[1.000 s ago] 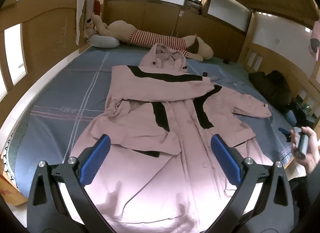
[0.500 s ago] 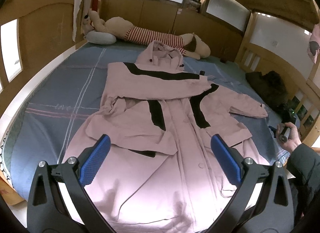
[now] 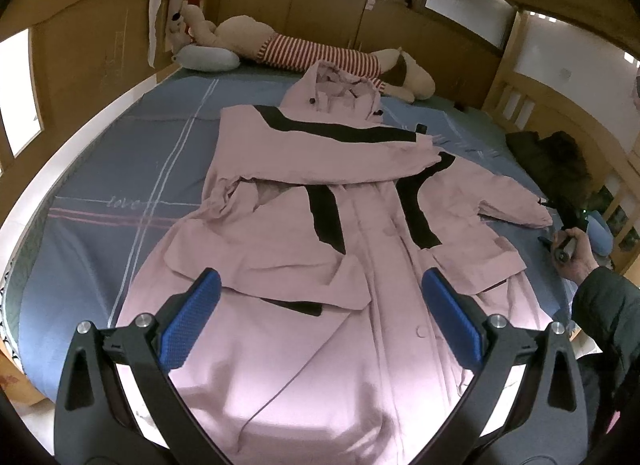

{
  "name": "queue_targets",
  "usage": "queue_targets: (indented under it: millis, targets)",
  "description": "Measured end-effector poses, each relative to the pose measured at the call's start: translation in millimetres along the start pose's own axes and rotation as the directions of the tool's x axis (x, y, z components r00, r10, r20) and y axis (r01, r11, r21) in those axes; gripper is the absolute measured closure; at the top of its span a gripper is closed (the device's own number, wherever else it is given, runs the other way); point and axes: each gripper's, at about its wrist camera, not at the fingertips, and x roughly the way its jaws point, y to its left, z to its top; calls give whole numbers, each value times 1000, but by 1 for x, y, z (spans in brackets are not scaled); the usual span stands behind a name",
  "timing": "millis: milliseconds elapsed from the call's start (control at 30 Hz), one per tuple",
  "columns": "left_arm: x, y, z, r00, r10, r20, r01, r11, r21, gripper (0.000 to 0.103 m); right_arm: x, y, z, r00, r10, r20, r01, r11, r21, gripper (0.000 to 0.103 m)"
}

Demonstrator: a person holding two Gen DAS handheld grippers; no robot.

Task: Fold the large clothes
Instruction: 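Close the right tool on the sleeve cuff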

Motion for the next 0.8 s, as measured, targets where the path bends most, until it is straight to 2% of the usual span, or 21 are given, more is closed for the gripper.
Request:
queue_targets:
  millis: [200,433,667,800]
  targets:
    - [7,0,-1,1000,11,-17,-11,1000,-1,2,12,-1,16,999,-6,46,6,1000,-4,15]
    - [13,3,0,999,22,-29,-22,1000,-7,2,24,6,31,995,-12,103,16,999,-32,17]
    - [18,3,0,999,31,-41,-31,999,-10,2,35,3,44,993,-2,118,6,999,-34,39]
    - [18,0,0,999,39,-33,-38,999,5,2,35,-5,51,991,25,129,-28,999,22,64]
